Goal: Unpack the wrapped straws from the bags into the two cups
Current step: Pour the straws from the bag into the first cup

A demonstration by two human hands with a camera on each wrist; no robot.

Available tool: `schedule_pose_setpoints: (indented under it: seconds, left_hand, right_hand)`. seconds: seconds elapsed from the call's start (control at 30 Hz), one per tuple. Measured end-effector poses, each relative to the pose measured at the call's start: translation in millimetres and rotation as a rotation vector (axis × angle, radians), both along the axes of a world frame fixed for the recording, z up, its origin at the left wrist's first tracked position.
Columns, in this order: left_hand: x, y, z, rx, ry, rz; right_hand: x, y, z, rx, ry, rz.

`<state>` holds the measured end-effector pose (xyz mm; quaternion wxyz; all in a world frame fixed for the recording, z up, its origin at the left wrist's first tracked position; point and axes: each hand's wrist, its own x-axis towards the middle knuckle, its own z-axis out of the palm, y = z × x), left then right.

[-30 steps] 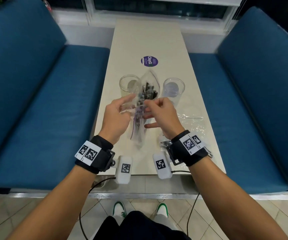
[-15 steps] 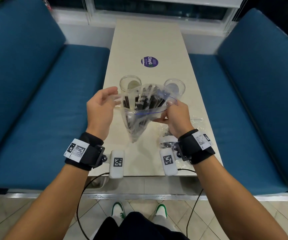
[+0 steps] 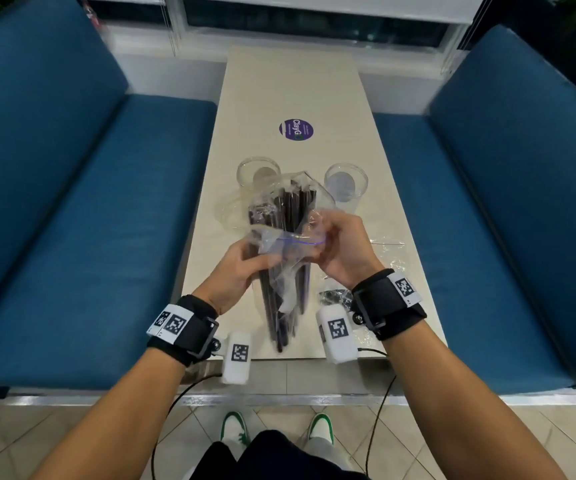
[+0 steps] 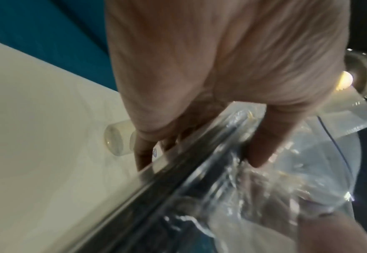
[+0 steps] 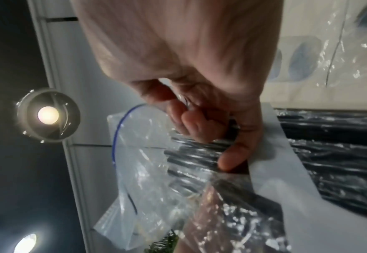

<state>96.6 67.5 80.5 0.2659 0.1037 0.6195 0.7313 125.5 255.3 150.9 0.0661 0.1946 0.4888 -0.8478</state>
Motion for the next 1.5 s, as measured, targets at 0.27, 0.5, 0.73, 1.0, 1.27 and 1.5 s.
schedule_pose_setpoints:
  seconds: [0.27, 0.5, 0.73, 1.0, 1.27, 1.5]
  left_hand:
    - [0, -2, 20, 0.123, -0.162, 0.17]
    - [7, 0, 30, 0.086, -0.163, 0.127]
    - [12, 13, 30, 0.059, -0.203, 0.193]
    - [8, 14, 43, 0.163, -0.207, 0.318]
    - [3, 10, 51, 0.187, -0.207, 0.228]
    - [-14, 7, 35, -0.109, -0.092, 0.471]
  right_hand:
    - [-7, 1, -18, 0.817, 0.115, -0.244]
    - [-10, -16, -24, 0.513, 0.125, -0.137]
    - [6, -26, -29, 0.78, 0.255, -0.254]
    - [14, -32, -34, 0.856, 0.253, 0.231]
    - [18, -24, -39, 0.751, 0.34, 0.163]
    - [21, -25, -42, 0.73, 0.353, 0.179]
